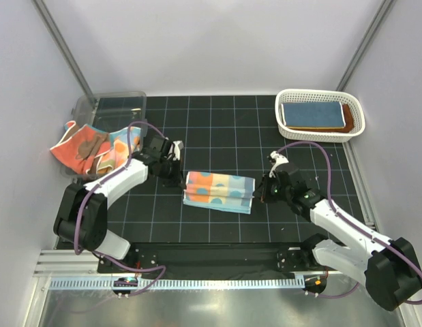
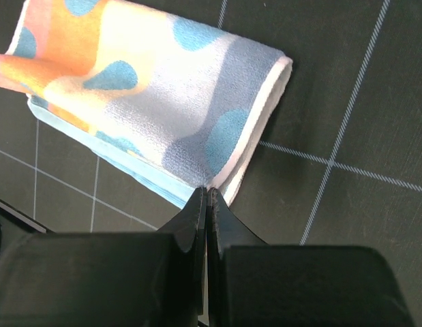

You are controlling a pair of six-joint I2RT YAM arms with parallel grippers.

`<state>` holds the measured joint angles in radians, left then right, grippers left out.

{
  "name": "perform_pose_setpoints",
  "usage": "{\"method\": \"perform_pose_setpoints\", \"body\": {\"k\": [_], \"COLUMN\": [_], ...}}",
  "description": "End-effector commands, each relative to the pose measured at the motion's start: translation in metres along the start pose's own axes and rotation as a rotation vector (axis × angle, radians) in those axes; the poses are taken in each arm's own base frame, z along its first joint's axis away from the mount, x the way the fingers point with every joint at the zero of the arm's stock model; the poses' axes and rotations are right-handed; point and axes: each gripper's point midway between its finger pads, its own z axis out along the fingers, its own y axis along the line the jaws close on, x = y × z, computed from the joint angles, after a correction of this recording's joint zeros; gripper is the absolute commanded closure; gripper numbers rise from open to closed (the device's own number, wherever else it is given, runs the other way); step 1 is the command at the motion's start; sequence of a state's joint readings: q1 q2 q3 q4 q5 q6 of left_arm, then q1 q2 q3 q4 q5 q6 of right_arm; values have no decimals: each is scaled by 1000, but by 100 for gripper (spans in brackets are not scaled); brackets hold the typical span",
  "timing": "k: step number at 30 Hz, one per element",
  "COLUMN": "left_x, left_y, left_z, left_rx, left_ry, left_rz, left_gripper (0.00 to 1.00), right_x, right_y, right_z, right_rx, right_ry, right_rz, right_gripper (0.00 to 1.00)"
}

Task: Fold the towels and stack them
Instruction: Fold the towel

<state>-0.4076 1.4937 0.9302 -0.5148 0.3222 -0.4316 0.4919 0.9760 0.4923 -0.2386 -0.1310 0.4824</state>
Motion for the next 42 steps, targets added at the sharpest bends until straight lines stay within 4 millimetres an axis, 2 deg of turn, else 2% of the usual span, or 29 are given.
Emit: {"method": "perform_pose_setpoints", "body": {"k": [1, 3, 6, 13, 16, 17, 19, 21, 23, 25, 27, 28, 29, 30, 31, 36, 37, 39, 40, 41, 42], "left_x": [0, 4, 12, 16, 19, 20, 15, 15, 6, -3, -11, -12, -7, -16, -12, 2, 9, 18, 26, 30, 37], "left_y": [-3, -7, -4, 6, 7, 8, 15, 23, 25, 13, -13, -27, -37, -55, -69, -76, -74, -66, -60, -53, -37], "left_z": [-7, -7, -5, -1, -2, -3, -9, -19, -33, -40, -42, -41, -37, -30, -26, 18, 30, 40, 45, 47, 50], "left_rx": [-13, -11, -50, -114, -130, -138, -201, -276, -314, -278, -165, -103, -43, 46, 120, 181, 176, 145, 120, 92, 26], "left_ry": [-31, -26, -12, 6, 11, 14, -2, -18, -61, -99, -143, -146, -130, -160, -135, -67, -32, -7, 13, 16, 14], "left_rz": [1, 15, 26, 16, 16, 16, 23, 38, 36, 23, 8, 3, -7, -21, -29, -87, -97, -109, -112, -115, -125], "left_gripper": [100, 100, 100, 99, 91, 78, 65, 62, 60, 61, 60, 60, 61, 61, 61, 61, 61, 62, 63, 63, 63], "right_x": [0, 1, 8, 24, 26, 25, 27, 27, 24, 18, 14, 4, 3, -2, -3, -6, 5, 13, 29, 34, 42], "right_y": [-1, -2, -3, -11, -7, -5, -1, 1, 2, 1, 7, 14, 21, 26, 30, 39, 35, 34, 25, 22, 16], "right_z": [-3, -3, -1, 2, 1, 0, -4, -9, -17, -25, -26, -24, -21, -15, -11, 13, 20, 28, 31, 33, 34], "right_rx": [10, 13, 9, 20, 2, -3, -15, -10, 17, 57, 39, 9, -21, -40, -57, -125, -119, -134, -112, -105, -90], "right_ry": [-17, -14, 1, 24, 33, 38, 67, 87, 108, 117, 125, 99, 110, 105, 108, 110, 143, 158, 189, 194, 198], "right_rz": [12, 18, 49, 73, 78, 79, 86, 98, 104, 105, 106, 104, 114, 121, 122, 146, 156, 180, 192, 196, 205], "right_gripper": [99, 99, 99, 99, 91, 87, 73, 57, 56, 56, 56, 60, 62, 62, 62, 64, 64, 64, 65, 65, 65]}}
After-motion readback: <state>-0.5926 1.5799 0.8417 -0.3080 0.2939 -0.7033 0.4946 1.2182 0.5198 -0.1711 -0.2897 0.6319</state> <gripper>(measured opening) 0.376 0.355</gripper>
